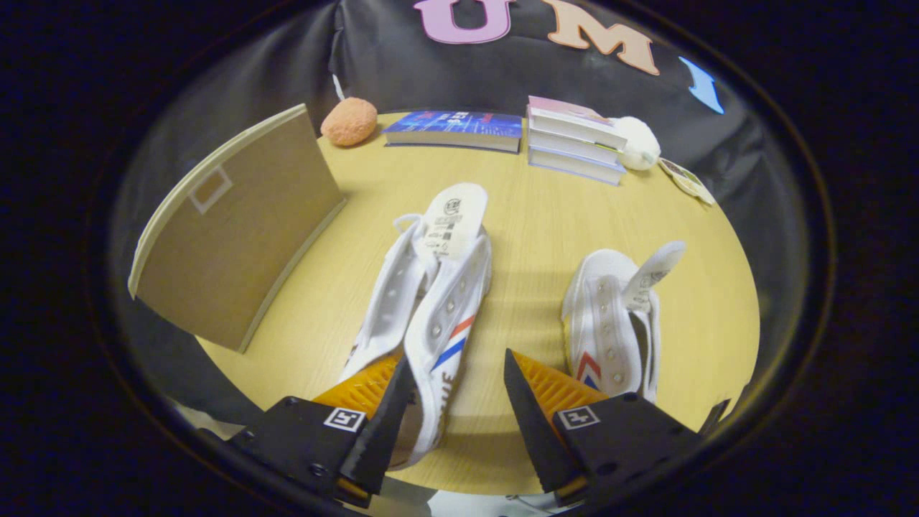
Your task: Open the storage box then place both shoes into the box .Put the left shoe in first, then the right shoe, with the right side of both shoes facing outward in a uniform manner.
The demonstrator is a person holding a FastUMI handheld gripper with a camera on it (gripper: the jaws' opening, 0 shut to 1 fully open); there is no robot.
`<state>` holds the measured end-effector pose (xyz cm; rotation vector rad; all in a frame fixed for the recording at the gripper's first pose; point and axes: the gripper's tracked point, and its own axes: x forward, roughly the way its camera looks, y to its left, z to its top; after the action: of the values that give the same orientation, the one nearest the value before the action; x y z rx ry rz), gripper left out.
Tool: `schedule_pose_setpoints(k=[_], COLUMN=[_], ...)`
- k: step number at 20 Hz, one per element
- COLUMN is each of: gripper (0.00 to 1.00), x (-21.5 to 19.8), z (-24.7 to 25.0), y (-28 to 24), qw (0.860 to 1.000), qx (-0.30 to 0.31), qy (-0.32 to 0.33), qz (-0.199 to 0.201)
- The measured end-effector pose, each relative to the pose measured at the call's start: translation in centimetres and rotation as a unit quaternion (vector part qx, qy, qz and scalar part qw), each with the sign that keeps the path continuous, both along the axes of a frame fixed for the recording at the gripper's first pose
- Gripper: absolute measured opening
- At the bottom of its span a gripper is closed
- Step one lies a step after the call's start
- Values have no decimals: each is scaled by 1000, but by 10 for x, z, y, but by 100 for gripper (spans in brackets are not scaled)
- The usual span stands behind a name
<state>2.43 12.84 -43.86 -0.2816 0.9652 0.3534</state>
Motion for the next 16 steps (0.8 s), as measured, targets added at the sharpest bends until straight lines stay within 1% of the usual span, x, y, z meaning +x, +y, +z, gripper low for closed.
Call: schedule_pose_setpoints(k=[1,2,5,7,9,12,13,16], gripper=[82,79,69,62,63,26,26,14], x=[6,12,20,28,34,32,33,30], z=[-2,-4,-6,-5,-6,-7,-13,-11], y=[0,4,7,7,6,15,17,16], qw=[1000,1000,999,999,999,996,995,991], qx=[8,17,31,27,29,61,70,87], qy=[7,14,26,15,13,49,58,85], qz=[-10,-15,-17,-15,-22,-36,-34,-53])
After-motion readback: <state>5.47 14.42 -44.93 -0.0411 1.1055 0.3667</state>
